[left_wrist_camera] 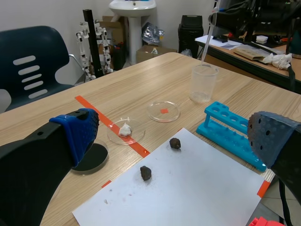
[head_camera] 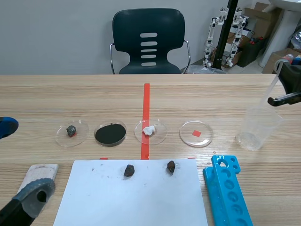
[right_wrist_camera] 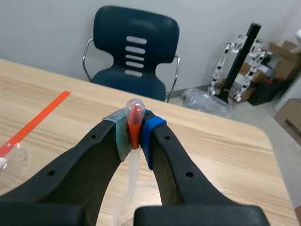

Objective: Put the dropper in the beaker

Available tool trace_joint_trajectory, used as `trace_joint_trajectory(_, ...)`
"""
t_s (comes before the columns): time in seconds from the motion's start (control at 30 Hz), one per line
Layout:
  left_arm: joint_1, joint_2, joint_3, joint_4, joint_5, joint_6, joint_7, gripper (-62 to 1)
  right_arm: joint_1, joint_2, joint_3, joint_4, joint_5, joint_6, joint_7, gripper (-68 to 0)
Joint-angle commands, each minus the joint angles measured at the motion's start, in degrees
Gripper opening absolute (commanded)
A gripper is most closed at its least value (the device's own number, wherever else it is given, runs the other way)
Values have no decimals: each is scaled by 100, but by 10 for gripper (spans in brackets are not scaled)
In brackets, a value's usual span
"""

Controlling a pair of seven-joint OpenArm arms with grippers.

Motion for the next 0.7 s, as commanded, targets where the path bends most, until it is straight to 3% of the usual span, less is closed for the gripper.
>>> trace_joint_trajectory(0.0,17,15,-48,94,-79,-13,-76,14,140,35,-26,-57,2,-24,90,-671)
trace_joint_trajectory(0.43,17,15,-48,94,-79,-13,-74,14,415,-7,-498,-844,-216,-46,177,-665)
trace_joint_trajectory(0.67,17,15,-48,94,-79,-13,-74,14,413,-7,-498,-844,-337,-46,173,-533)
